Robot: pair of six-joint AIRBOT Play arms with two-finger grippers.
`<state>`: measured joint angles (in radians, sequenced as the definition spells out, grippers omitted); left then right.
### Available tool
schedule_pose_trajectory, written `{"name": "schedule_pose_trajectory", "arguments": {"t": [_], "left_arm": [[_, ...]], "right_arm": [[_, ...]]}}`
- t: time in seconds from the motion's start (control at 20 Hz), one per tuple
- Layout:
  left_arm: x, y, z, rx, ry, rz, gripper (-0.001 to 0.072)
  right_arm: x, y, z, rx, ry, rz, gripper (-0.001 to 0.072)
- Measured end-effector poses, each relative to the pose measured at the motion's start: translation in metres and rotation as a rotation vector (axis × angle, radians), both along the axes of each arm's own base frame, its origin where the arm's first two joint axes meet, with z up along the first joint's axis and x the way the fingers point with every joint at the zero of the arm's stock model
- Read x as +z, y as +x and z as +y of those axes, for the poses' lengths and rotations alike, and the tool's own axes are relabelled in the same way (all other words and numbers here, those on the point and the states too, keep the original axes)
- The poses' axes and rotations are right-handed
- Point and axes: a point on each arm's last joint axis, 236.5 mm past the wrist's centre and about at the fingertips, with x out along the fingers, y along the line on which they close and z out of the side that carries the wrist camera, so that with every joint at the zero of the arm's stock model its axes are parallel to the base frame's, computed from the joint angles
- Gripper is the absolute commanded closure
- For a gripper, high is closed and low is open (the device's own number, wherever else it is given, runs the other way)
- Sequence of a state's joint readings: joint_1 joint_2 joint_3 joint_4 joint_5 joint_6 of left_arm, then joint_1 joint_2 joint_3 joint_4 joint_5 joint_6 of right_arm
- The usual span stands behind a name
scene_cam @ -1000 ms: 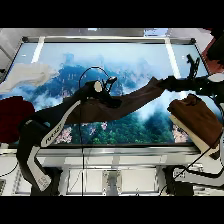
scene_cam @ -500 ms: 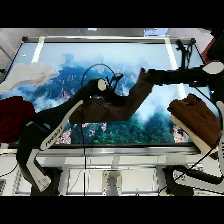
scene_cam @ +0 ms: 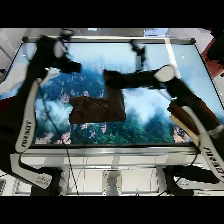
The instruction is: Fold the shirts.
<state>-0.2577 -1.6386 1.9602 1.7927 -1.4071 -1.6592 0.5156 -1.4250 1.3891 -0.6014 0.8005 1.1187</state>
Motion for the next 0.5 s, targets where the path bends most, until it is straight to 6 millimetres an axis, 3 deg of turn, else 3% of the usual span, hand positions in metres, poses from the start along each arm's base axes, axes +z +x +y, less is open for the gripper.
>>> {"name": "schedule_pose_trajectory", "arguments": {"t": [0.1,0.2,0.25,0.3,0.35,0.5], "left_arm": [[0.01,-0.006,0.028,0.058,0.022,0.006,0.0698],[0.014,-0.011,0.04,0.078,0.033,0.016,0.0698],[0.015,-0.013,0.043,0.08,0.031,0.022,0.0698],[0.015,-0.015,0.044,0.079,0.028,0.028,0.0698],[0.016,-0.016,0.045,0.078,0.026,0.029,0.0697],[0.017,-0.017,0.045,0.064,0.025,0.037,0.0697]], "right_arm": [[-0.026,-0.013,0.048,0.014,0.023,0.037,0.0692],[-0.058,-0.026,0.088,0.004,0.041,0.092,0.0687],[-0.074,-0.03,0.102,-0.006,0.045,0.12,0.062],[-0.088,-0.032,0.113,-0.025,0.052,0.148,0.0384],[-0.097,-0.032,0.12,-0.048,0.06,0.165,0.0263],[-0.101,-0.014,0.118,-0.115,0.089,0.181,0.0265]]}}
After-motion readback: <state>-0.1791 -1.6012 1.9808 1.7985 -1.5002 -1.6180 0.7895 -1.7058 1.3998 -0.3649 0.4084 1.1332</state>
